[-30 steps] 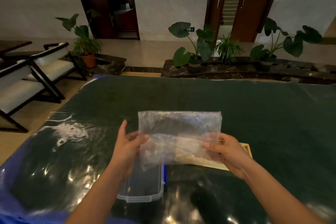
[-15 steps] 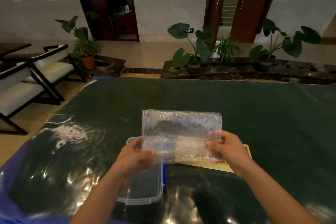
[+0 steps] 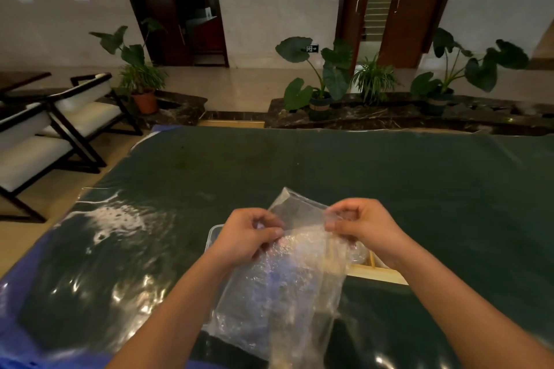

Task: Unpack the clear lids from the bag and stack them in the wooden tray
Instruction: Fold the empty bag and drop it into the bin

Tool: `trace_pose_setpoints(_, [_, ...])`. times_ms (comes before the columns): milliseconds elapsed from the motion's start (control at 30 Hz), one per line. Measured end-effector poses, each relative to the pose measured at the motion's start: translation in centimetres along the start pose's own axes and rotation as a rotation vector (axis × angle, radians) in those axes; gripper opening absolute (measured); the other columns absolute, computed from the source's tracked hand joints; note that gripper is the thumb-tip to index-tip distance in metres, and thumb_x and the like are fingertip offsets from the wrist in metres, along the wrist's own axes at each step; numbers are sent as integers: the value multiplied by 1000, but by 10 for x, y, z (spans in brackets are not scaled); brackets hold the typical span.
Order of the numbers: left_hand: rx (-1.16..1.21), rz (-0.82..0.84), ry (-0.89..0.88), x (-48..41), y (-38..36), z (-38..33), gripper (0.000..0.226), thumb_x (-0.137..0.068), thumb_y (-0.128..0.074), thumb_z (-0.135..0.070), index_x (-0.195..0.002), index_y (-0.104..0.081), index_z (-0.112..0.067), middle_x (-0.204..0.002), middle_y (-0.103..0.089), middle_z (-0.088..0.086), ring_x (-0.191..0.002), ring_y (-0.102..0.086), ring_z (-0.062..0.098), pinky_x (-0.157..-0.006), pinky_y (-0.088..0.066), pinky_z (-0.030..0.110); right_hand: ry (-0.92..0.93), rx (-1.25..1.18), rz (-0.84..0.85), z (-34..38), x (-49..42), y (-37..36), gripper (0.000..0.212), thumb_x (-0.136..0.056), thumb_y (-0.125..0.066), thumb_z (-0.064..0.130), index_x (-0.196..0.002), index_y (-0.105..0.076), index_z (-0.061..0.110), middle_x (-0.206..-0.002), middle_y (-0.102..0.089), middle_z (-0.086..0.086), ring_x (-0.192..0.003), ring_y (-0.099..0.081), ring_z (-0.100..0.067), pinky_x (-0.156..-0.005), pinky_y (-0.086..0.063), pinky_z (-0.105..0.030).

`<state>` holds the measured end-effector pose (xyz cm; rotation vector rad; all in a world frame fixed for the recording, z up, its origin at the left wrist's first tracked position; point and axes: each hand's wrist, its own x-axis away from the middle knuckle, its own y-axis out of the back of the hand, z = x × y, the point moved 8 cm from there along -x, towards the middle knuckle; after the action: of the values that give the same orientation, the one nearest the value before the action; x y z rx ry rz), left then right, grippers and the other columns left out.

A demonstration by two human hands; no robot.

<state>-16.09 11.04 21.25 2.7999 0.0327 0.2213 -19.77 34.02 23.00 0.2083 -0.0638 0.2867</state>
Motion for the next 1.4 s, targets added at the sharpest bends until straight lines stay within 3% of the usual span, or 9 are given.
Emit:
trace_pose_setpoints(233, [199,-205,1,1,1,11,14,-87,-75,0,-80,-75,-12,-60,-69,4,-43,-53,10,-38,-39,21,-216,-338,-79,-41,7,-23,95,-66,-87,39,-146,-40,21,-114,-75,-2,-100,-74,-22,-94,-56,-52])
trace_pose_setpoints(433, [348,-243,84,2,14,30,15,-86,-77,-1,-79,-78,-14,-65,-73,4,-48,-61,8,-44,-46,21,-168,-327,-204,-44,11,-12,16,-95,-64,11,-106,-68,0,-85,-78,-14,-64,-72,-19,-57,-59,-28])
trace_pose_setpoints(633, [512,-251,154,10,10,41,4,-89,-75,-5,-92,-75,-7,-73,-76,6,-59,-72,13,-50,-56,27,-198,-361,82,-46,24,-38,27,-83,-77,10,-108,-70,5,-102,-77,-17,-88,-75,-31,-79,-62,-44])
trace_pose_setpoints(733, [509,-66,196,15,-1,42,18,-95,-71,-25,-110,-72,-16,-97,-81,7,-85,-79,27,-73,-64,44,-233,-340,-36,-54,24,-29,19,-85,-72,1,-104,-70,2,-96,-77,-19,-72,-73,-19,-67,-59,-30])
trace_pose_setpoints(800, [366,-10,198,19,-4,43,17,-98,-66,-31,-111,-72,-22,-95,-80,2,-79,-78,20,-67,-63,37,-248,-383,-56,-54,24,-25,19,-87,-70,0,-106,-68,0,-98,-77,-21,-75,-73,-21,-65,-59,-30])
trace_pose_setpoints(1000, [310,-53,138,11,-5,42,19,-98,-62,-4,-111,-72,-14,-80,-77,11,-69,-70,23,-62,-57,35,-251,-351,-65,-52,17,-13,24,-82,-76,3,-106,-73,4,-104,-75,-20,-92,-69,-39,-93,-53,-61])
trace_pose_setpoints(1167, [396,46,239,7,-12,48,39,-91,-54,3,-111,-73,-24,-67,-71,10,-49,-62,18,-41,-47,27,-221,-307,-76,-53,13,-5,28,-84,-68,-9,-97,-78,14,-104,-78,-11,-90,-69,-32,-91,-55,-55])
trace_pose_setpoints(1333, [610,-69,231,5,-12,53,25,-92,-52,14,-96,-72,-2,-95,-68,24,-79,-62,31,-76,-48,46,-137,-348,-90,-49,11,-1,36,-89,-56,-15,-79,-79,11,-104,-78,-11,-89,-72,-28,-72,-60,-37])
trace_pose_setpoints(1400, [676,-84,254,6,-15,54,32,-90,-53,13,-80,-75,-7,-96,-67,24,-78,-64,35,-73,-55,45,-109,-337,-92,-46,11,-2,36,-88,-57,-16,-71,-77,9,-104,-78,-8,-95,-73,-26,-70,-60,-35])
